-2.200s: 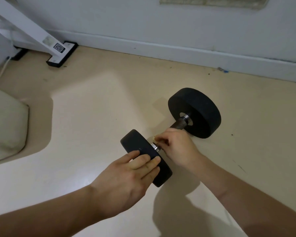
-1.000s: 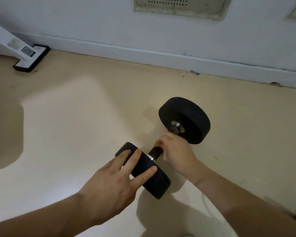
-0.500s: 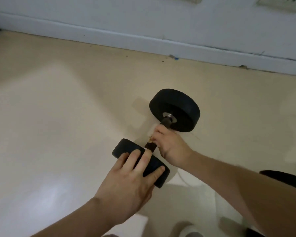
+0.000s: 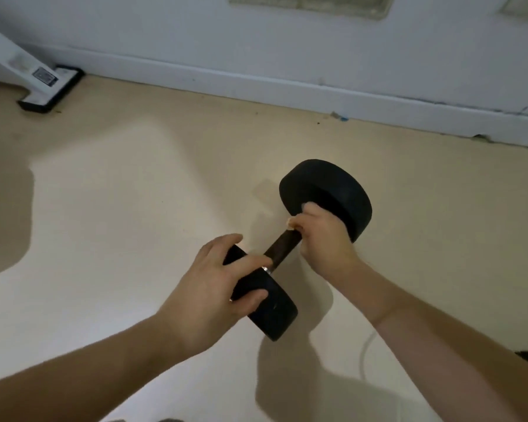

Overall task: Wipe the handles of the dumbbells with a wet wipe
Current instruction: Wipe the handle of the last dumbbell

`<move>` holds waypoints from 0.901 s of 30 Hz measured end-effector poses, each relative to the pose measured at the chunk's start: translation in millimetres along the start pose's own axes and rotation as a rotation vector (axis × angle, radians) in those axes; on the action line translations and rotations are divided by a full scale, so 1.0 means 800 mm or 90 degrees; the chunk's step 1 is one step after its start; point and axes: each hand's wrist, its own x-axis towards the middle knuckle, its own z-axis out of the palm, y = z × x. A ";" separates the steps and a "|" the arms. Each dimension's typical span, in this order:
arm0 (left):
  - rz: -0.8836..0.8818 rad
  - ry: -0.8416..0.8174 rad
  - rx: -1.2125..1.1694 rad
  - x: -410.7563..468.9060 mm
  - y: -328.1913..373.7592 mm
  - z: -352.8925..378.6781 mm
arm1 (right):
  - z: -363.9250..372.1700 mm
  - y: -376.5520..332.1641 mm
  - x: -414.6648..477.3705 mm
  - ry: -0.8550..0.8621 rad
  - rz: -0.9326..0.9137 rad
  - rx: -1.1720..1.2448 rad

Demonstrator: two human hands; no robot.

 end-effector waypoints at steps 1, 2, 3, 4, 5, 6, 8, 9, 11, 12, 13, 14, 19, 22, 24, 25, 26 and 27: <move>-0.064 0.015 -0.067 -0.003 0.003 0.006 | 0.007 -0.011 -0.012 -0.012 -0.019 0.036; -0.118 0.042 -0.114 -0.005 0.006 0.011 | 0.014 -0.024 -0.029 -0.057 -0.061 0.063; -0.163 0.074 -0.151 -0.007 0.010 0.015 | 0.017 -0.031 -0.044 -0.092 -0.109 0.073; -0.198 0.100 -0.180 -0.009 0.013 0.018 | 0.016 -0.028 -0.048 -0.115 -0.143 0.072; -0.220 0.118 -0.195 -0.012 0.019 0.021 | 0.011 -0.019 -0.041 -0.103 -0.151 0.048; -0.230 0.133 -0.200 -0.014 0.026 0.023 | 0.009 -0.005 -0.028 -0.058 -0.125 0.021; -0.231 0.152 -0.181 -0.019 0.039 0.028 | 0.003 0.016 -0.014 0.024 -0.027 0.011; -0.233 0.155 -0.163 -0.023 0.045 0.031 | 0.004 0.014 -0.019 0.032 0.004 0.017; -0.249 0.148 -0.118 -0.032 0.057 0.039 | 0.012 -0.011 -0.056 -0.012 -0.037 0.063; -0.258 0.140 -0.095 -0.037 0.064 0.043 | 0.013 -0.019 -0.078 -0.041 -0.073 0.088; -0.254 0.139 -0.060 -0.041 0.072 0.047 | 0.011 -0.016 -0.089 -0.052 -0.085 0.111; -0.232 0.144 -0.016 -0.045 0.079 0.050 | 0.009 -0.005 -0.087 -0.031 -0.065 0.120; -0.153 0.199 0.010 -0.049 0.089 0.062 | 0.006 0.021 -0.083 0.102 0.059 0.141; -0.144 0.190 -0.043 -0.043 0.100 0.064 | -0.004 0.014 -0.114 -0.012 -0.079 0.116; -0.145 0.183 -0.057 -0.042 0.113 0.069 | -0.008 0.037 -0.089 0.089 -0.022 0.114; -0.147 0.179 -0.044 -0.043 0.118 0.073 | -0.009 0.044 -0.081 0.133 0.032 0.108; -0.148 0.172 -0.021 -0.046 0.123 0.079 | -0.007 0.041 -0.084 0.122 0.074 0.111; -0.151 0.161 -0.001 -0.047 0.127 0.082 | -0.003 0.033 -0.093 0.075 0.072 0.126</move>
